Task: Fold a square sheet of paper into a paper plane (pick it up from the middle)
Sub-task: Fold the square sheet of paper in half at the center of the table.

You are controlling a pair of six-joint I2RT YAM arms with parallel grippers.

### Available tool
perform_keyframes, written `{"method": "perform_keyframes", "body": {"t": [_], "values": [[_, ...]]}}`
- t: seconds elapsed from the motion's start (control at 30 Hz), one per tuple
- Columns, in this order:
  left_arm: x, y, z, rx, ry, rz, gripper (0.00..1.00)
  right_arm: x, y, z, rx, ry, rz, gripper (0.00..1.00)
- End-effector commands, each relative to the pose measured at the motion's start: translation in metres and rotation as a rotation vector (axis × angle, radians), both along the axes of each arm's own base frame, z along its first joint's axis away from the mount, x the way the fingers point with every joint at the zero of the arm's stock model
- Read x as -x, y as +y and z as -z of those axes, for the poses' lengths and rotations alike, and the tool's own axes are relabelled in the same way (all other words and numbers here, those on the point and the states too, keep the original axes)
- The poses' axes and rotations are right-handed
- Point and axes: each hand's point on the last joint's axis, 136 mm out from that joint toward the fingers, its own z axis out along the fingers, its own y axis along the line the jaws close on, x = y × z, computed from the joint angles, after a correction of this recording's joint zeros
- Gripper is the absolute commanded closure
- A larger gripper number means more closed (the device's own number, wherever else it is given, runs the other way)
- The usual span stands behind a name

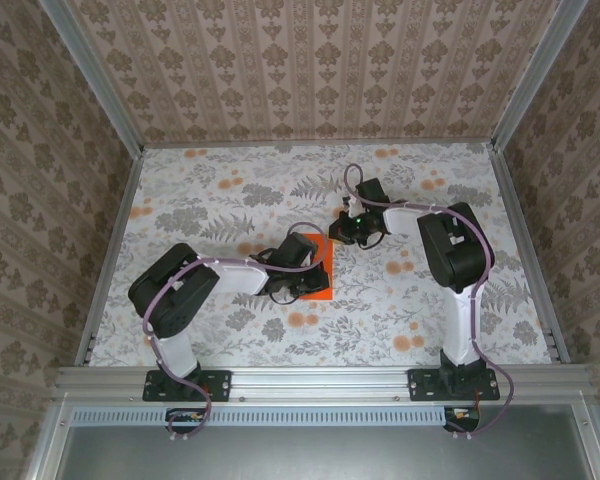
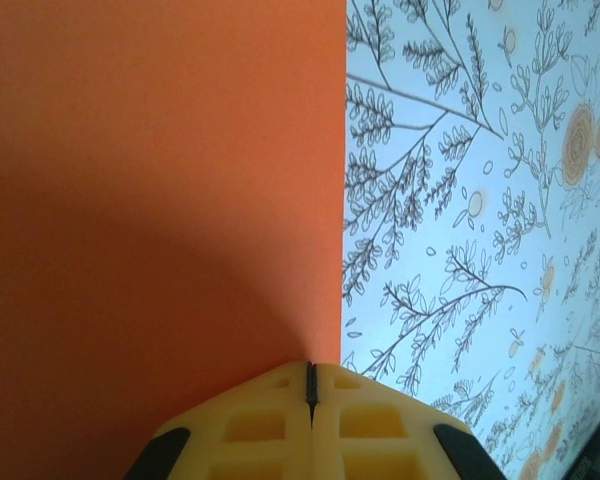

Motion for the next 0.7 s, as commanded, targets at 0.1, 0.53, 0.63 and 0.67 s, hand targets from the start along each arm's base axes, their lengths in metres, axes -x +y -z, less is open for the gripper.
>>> {"method": "perform_keyframes", "body": {"t": [0.1,0.53,0.63,0.67], "values": [[0.007,0.005,-0.018,-0.049,0.020,0.080,0.99,-0.008,-0.016,-0.034,0.033,-0.083,0.031,1.00],[-0.012,0.095,-0.043,-0.162,-0.018,-0.146,0.31,0.071,-0.010,-0.036,0.156,-0.034,0.026,0.72],[-0.006,0.107,-0.043,-0.176,-0.016,-0.168,0.23,0.074,0.002,-0.032,0.179,-0.028,0.007,0.70],[-0.004,0.109,-0.043,-0.176,-0.015,-0.171,0.20,0.073,0.006,-0.030,0.179,-0.023,0.006,0.70]]}}
